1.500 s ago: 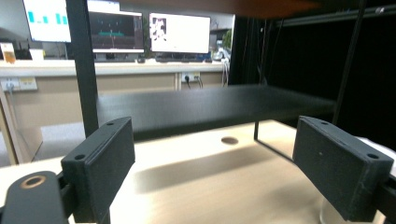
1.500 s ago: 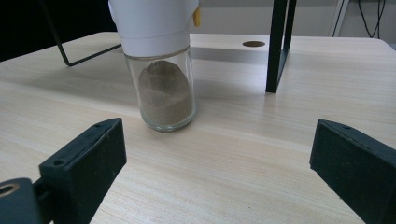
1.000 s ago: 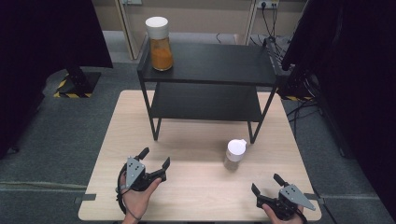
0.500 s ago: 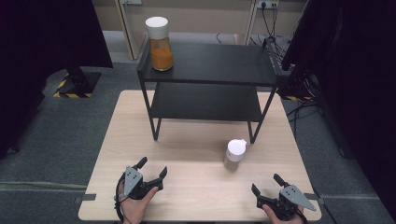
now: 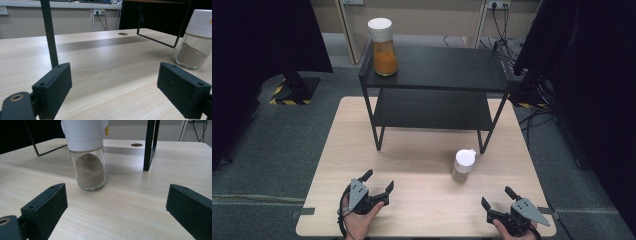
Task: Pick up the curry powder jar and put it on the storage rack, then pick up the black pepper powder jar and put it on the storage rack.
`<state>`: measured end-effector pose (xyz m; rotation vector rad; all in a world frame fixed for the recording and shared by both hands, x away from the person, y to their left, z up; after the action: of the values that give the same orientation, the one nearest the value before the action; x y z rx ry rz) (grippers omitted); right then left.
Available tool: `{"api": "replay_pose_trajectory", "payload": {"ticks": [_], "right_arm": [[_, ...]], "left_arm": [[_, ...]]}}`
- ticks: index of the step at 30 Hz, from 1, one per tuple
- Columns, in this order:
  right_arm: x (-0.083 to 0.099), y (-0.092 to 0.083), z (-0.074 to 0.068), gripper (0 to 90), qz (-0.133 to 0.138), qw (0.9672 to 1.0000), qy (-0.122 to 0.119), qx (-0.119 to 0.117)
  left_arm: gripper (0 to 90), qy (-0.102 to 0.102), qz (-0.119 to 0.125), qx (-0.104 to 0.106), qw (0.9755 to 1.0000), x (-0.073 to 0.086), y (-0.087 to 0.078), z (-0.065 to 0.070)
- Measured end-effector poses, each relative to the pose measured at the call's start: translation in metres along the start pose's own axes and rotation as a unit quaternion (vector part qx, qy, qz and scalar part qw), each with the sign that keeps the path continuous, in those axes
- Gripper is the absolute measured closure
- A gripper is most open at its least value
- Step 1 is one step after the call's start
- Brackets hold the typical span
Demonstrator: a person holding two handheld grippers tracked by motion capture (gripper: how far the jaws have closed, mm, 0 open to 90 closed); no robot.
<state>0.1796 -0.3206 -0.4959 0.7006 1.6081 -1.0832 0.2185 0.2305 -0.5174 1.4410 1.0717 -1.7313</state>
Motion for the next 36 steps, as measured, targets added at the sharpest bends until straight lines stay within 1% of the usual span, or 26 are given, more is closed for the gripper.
{"api": "replay_pose_trajectory", "payload": {"ticks": [12, 18, 21, 26, 30, 33, 36], "right_arm": [[0.0, 0.0, 0.001, 3.7, 0.002, 1.0, 0.001, -0.001], [0.0, 0.0, 0.001, 3.6, -0.001, 1.0, 0.0, -0.003], [0.0, 0.0, 0.001, 3.6, 0.0, 1.0, 0.0, -0.004], [-0.001, 0.001, 0.0, 3.6, 0.002, 0.9999, -0.008, -0.006], [-0.006, 0.005, -0.002, 3.6, 0.005, 0.9998, -0.013, -0.011], [-0.014, 0.011, -0.004, 3.7, 0.007, 0.9995, -0.023, -0.019], [-0.023, 0.018, -0.006, 3.8, 0.013, 0.999, -0.031, -0.03]], "left_arm": [[11.0, 0.002, -0.001, 0.007, 1.0, 0.0, 0.001, 0.0], [10.9, -0.002, 0.0, 0.008, 1.0, 0.0, 0.001, -0.001], [10.9, -0.001, 0.0, 0.009, 1.0, 0.0, 0.001, 0.0], [10.9, 0.0, 0.001, 0.009, 1.0, 0.0, 0.001, -0.001], [10.9, -0.005, 0.002, 0.015, 0.9999, 0.0, 0.001, -0.003], [10.5, -0.013, 0.003, 0.018, 0.9998, 0.001, 0.001, -0.005], [10.3, -0.014, 0.003, 0.02, 0.9997, 0.001, 0.001, -0.006]]}}
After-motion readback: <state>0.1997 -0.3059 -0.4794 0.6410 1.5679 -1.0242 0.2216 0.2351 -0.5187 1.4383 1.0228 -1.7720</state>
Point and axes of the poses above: each handheld gripper's, and its own axes: y roughly forward along the jaws, x roughly out of its underside, z roughly to its right, the point moved 4 cm from there along y, roughly forward along the jaws, and after that the axes turned 2 degrees about -z, right-handed, at the moved point
